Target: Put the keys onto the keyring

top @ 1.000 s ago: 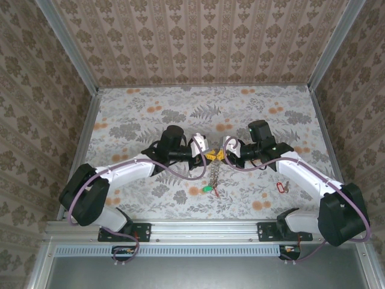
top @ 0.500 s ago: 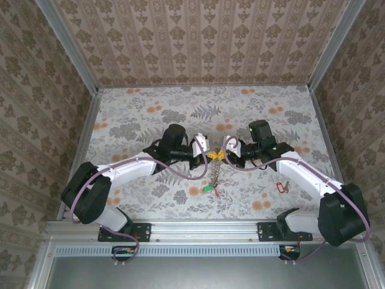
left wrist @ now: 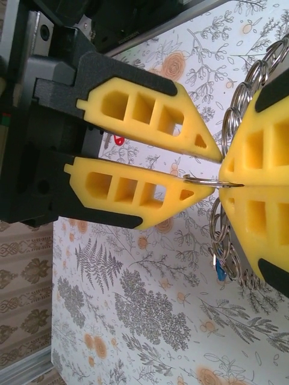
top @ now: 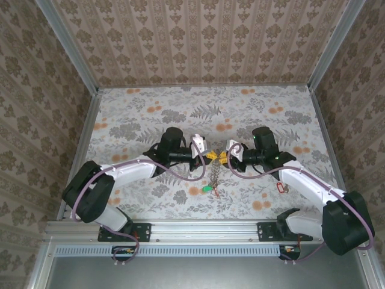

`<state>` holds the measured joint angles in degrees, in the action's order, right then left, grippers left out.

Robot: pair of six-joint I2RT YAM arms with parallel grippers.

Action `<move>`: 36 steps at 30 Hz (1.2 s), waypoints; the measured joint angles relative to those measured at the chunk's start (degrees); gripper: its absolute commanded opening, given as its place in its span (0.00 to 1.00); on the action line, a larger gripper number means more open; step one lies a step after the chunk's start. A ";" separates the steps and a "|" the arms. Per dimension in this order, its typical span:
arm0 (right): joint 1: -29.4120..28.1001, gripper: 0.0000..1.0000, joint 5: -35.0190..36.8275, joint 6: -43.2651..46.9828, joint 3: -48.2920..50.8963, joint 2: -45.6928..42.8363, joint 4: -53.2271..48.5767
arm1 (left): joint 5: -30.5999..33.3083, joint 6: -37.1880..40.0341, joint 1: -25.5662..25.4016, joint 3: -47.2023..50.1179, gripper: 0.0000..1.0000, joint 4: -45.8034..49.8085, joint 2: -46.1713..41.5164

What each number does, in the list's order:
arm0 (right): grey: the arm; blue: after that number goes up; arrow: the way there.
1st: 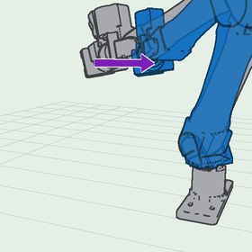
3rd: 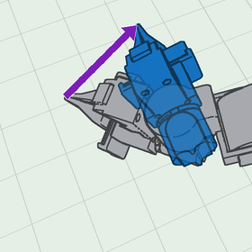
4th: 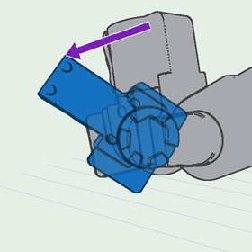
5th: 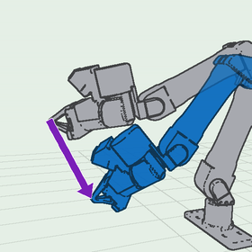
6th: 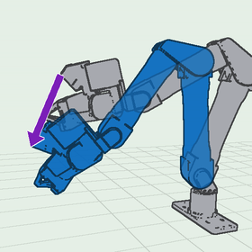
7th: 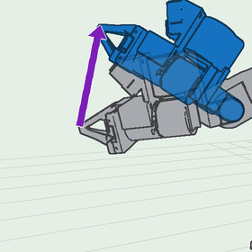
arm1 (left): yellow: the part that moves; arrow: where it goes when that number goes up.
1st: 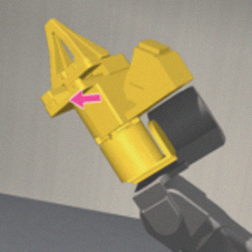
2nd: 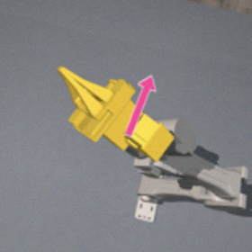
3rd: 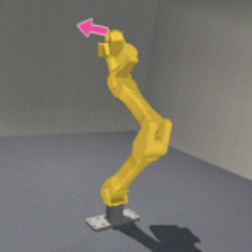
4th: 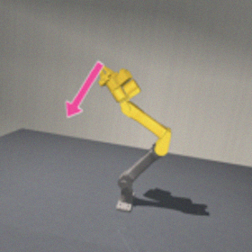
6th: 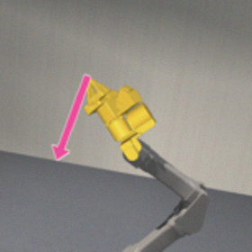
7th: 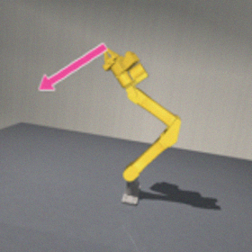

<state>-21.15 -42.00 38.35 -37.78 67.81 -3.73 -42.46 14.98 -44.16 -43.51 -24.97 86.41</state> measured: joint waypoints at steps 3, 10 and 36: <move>0.00 0.18 -0.02 -1.22 0.17 0.00 2.10 | -0.22 -0.70 0.00 0.52 0.00 -1.88 0.13; 0.11 0.04 -0.15 -3.15 0.81 0.00 5.66 | -0.22 -2.78 0.66 1.95 0.00 -6.40 0.15; -2.82 0.00 7.32 7.87 -7.28 -1.51 -14.36 | 0.20 3.98 -0.20 -2.54 0.31 3.54 1.09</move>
<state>-23.97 -34.68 46.22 -45.06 66.30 -18.09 -42.26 18.96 -44.36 -46.04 -21.43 87.50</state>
